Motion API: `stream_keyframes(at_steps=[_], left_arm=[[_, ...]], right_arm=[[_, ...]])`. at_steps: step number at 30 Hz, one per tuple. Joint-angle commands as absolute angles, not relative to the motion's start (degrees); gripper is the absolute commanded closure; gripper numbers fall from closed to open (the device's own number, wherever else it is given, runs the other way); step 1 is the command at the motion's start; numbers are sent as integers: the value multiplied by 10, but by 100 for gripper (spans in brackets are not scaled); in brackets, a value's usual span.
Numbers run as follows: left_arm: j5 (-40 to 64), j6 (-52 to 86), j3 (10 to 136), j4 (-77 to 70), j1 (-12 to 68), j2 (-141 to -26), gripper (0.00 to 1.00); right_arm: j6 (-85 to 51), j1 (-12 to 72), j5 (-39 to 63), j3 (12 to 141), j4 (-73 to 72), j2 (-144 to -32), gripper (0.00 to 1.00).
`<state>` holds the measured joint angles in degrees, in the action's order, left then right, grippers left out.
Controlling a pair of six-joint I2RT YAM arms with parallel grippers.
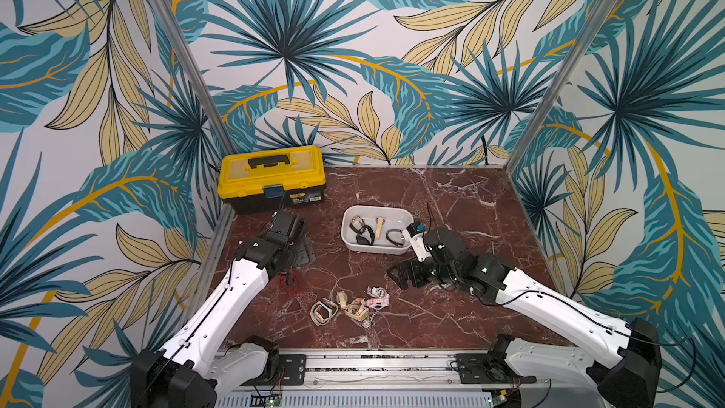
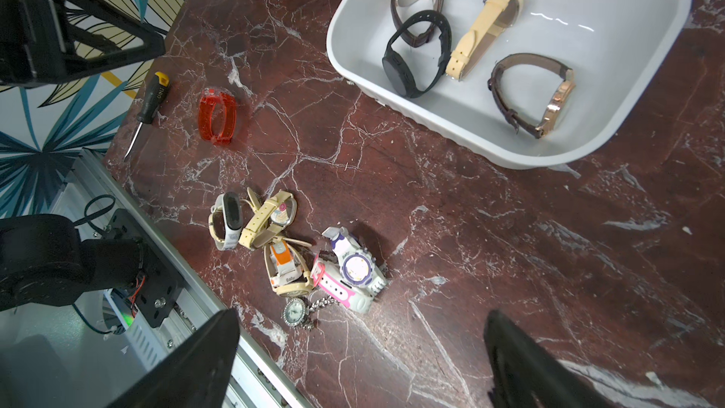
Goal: Put the watch into the storage box
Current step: Pick up the watch at the center of the board.
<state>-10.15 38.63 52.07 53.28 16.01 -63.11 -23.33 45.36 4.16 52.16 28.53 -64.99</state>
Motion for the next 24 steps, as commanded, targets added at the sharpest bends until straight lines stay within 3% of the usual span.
stream_keyframes(at_steps=[1,24], left_arm=[[-96,415,470,502,122,-634,13],[-79,391,358,417,66,-690,45]], right_arm=[[-239,452,48,516,279,-654,0],[-251,453,48,514,273,-666,0]])
